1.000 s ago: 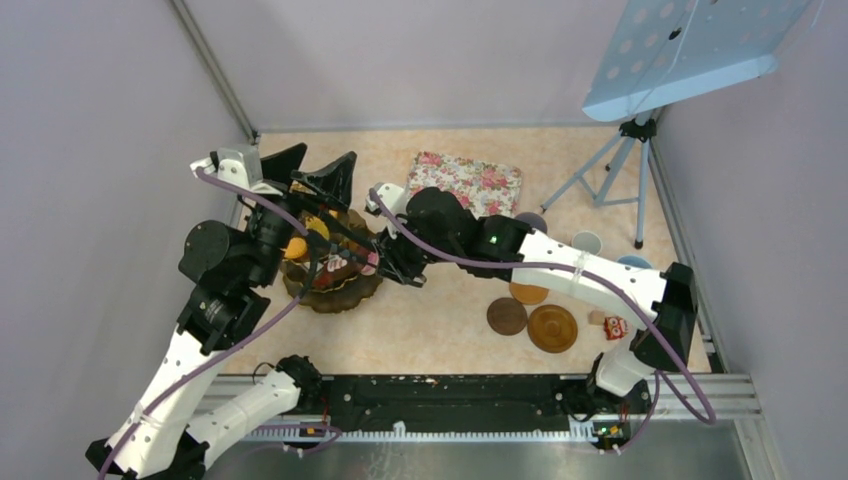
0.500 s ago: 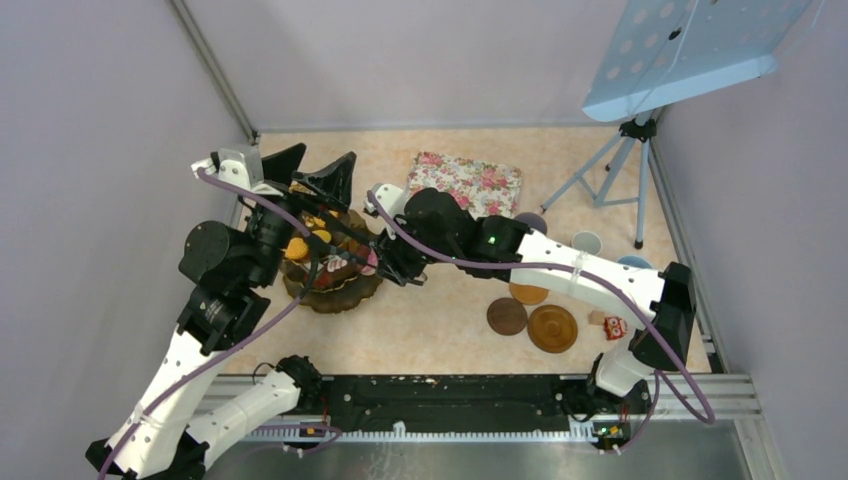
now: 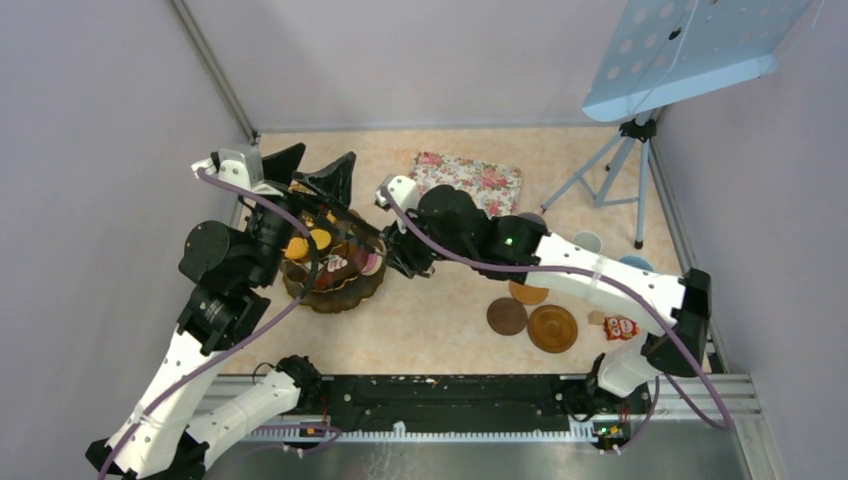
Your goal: Serve the afternoon tea
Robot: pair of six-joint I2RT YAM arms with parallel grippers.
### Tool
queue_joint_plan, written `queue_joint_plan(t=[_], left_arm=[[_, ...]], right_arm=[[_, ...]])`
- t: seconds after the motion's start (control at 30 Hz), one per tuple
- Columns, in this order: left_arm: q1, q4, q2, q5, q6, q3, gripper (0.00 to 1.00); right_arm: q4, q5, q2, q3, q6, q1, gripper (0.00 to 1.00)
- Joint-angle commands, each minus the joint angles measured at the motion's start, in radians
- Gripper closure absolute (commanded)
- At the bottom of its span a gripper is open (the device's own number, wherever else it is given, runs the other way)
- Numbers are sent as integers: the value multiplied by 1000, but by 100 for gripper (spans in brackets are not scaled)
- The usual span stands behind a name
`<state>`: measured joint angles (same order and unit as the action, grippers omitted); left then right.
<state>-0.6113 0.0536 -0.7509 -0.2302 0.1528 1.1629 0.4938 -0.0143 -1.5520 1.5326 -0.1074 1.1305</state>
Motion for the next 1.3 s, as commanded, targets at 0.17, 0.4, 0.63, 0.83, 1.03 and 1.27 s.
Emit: queue_joint_plan(t=[0.17, 0.4, 0.63, 0.83, 1.03, 1.27], left_arm=[[3, -77, 9, -25, -57, -17, 1], [3, -113, 11, -28, -97, -51, 1], [4, -132, 29, 4, -107, -97, 1], [1, -144, 47, 56, -107, -131, 1], [-4, -167, 63, 91, -95, -164, 1], [-8, -174, 70, 97, -85, -179, 1]], right_arm=[[-105, 336, 303, -152, 15, 12, 63], [-84, 491, 292, -261, -106, -132, 65], [-100, 494, 29, -195, -235, -308, 65], [-83, 551, -287, -12, -345, -359, 63], [-76, 512, -509, 162, -435, -401, 62], [-72, 517, -659, 282, -455, -419, 57]])
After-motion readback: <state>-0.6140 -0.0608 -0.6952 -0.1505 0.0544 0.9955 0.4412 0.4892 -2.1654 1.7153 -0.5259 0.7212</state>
